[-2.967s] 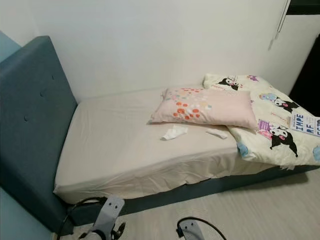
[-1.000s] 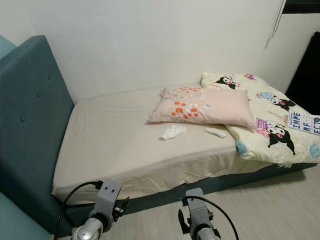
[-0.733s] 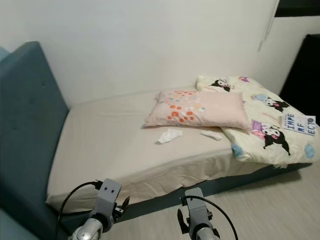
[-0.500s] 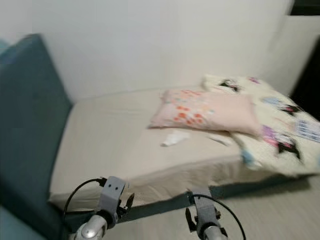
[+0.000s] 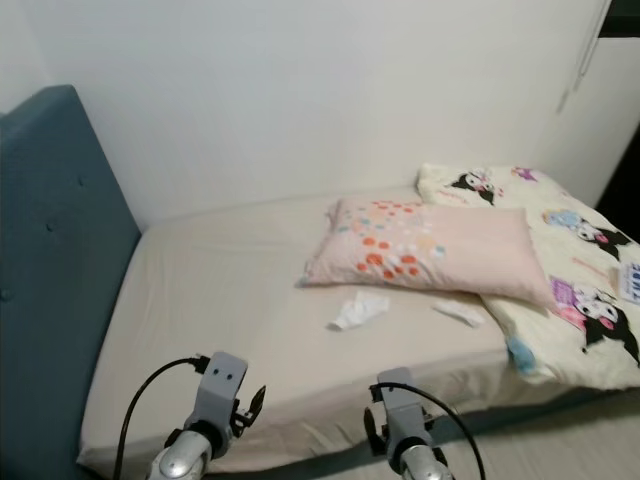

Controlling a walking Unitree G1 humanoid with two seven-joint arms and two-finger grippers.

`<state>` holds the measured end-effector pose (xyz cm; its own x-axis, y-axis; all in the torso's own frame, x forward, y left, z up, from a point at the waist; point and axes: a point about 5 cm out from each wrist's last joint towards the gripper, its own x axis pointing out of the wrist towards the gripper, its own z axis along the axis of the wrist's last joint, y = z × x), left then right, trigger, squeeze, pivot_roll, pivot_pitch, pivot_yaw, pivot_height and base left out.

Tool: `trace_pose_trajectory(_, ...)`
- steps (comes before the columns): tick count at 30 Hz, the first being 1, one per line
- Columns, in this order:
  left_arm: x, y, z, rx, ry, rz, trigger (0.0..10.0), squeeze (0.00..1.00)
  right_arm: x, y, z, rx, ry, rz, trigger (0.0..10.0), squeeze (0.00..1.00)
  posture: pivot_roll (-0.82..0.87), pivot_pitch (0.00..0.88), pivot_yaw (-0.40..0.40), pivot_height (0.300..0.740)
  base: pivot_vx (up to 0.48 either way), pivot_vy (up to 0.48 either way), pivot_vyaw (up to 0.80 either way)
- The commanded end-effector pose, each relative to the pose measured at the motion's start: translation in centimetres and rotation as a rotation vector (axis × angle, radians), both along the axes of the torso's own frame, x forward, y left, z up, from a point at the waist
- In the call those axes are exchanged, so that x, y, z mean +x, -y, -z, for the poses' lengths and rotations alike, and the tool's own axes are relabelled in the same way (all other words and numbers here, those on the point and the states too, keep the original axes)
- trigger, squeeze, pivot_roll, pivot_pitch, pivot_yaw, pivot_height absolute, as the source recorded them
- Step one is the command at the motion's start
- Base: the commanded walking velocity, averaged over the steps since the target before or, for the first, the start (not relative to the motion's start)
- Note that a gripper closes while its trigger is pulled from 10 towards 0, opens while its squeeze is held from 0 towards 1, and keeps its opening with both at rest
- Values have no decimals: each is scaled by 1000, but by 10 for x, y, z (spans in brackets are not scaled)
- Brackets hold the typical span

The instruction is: Clean up the room

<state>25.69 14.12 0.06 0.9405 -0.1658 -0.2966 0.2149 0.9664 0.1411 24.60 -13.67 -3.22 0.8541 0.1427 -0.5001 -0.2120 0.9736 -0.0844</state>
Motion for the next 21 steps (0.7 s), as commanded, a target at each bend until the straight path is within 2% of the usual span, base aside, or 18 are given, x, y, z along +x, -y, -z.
trace_pose_trajectory(1,1,3,0,-2,-1,8,10000,0,-2,8,1,-22,-8,-1,10000,0,-28,29,-10,740,330,0,0)
trace_pose_trajectory(3,1,3,0,-4,-1,6,10000,0,-2,6,1,0,-9,0,10000,0,-29,29,-10,740,330,0,0)
trace_pose_trajectory(8,1,3,-1,-3,-1,6,10000,0,-1,4,0,-35,3,-57,10000,0,-28,29,-10,740,329,0,0)
trace_pose_trajectory(13,1,3,-1,-4,0,6,10000,0,-2,1,1,-44,-4,-82,10000,0,-29,28,-10,740,312,0,745)
trace_pose_trajectory(18,1,3,-1,-1,-1,3,10000,0,-3,-2,1,-10,-9,-77,10000,0,-30,30,-11,740,301,0,0)
trace_pose_trajectory(21,1,2,0,-9,2,-15,10000,0,-3,-3,2,-6,-14,-85,10000,0,-28,31,-11,740,0,0,0)
